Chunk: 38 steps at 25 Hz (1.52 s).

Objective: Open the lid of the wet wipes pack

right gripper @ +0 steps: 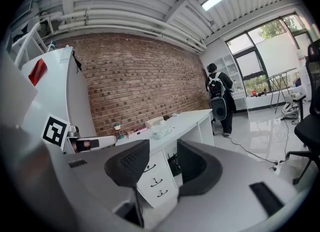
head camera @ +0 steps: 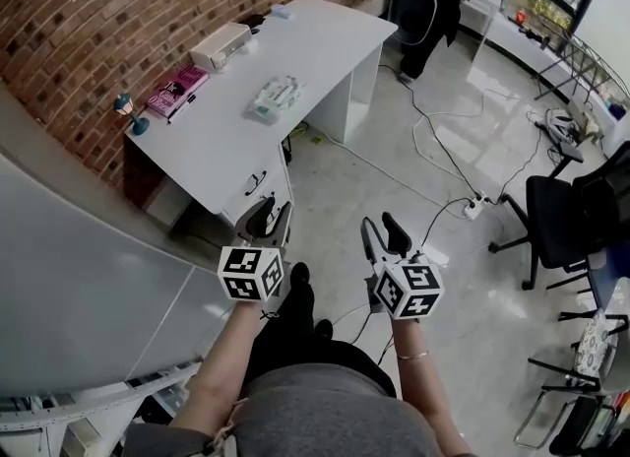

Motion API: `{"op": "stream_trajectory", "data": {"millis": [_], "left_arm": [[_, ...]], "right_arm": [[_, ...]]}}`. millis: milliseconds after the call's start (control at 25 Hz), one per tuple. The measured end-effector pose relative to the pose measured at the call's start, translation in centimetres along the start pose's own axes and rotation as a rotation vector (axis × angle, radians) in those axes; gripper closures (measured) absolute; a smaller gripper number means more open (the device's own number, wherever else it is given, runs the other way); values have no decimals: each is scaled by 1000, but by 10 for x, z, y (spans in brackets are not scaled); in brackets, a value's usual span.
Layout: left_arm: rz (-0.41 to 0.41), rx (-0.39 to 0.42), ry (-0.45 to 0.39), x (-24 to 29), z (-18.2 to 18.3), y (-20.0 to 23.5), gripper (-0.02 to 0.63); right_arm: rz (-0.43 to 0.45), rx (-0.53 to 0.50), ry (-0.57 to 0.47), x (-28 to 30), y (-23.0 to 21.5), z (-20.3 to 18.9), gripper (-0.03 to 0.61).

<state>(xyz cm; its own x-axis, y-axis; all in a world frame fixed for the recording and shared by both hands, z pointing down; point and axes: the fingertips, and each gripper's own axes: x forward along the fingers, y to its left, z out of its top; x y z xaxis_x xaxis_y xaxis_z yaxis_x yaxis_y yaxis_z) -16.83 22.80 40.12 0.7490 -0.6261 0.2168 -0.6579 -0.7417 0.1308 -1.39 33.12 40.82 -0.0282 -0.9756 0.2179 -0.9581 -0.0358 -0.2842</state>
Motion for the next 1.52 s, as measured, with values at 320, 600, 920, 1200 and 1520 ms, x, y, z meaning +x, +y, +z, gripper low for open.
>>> {"op": "stream_trajectory", "data": {"millis": [320,600,920,1200,1520], "left_arm": [[17,10,27,34,2,24,468],[32,12,31,89,17,67,447],[72,-9,45,158,33,131,420],[85,-17,54,207,49,179,416],[85,-12,51,242,59,203,410]], "right_arm": [[10,-4,10,35,-8,9,382],[19,-31,3,98,-15,34,373],[30,-64,48,193,-24,53,362],[53,-92,57,263,-24,72,357],[88,-135,94,315,-22,74,342]]}}
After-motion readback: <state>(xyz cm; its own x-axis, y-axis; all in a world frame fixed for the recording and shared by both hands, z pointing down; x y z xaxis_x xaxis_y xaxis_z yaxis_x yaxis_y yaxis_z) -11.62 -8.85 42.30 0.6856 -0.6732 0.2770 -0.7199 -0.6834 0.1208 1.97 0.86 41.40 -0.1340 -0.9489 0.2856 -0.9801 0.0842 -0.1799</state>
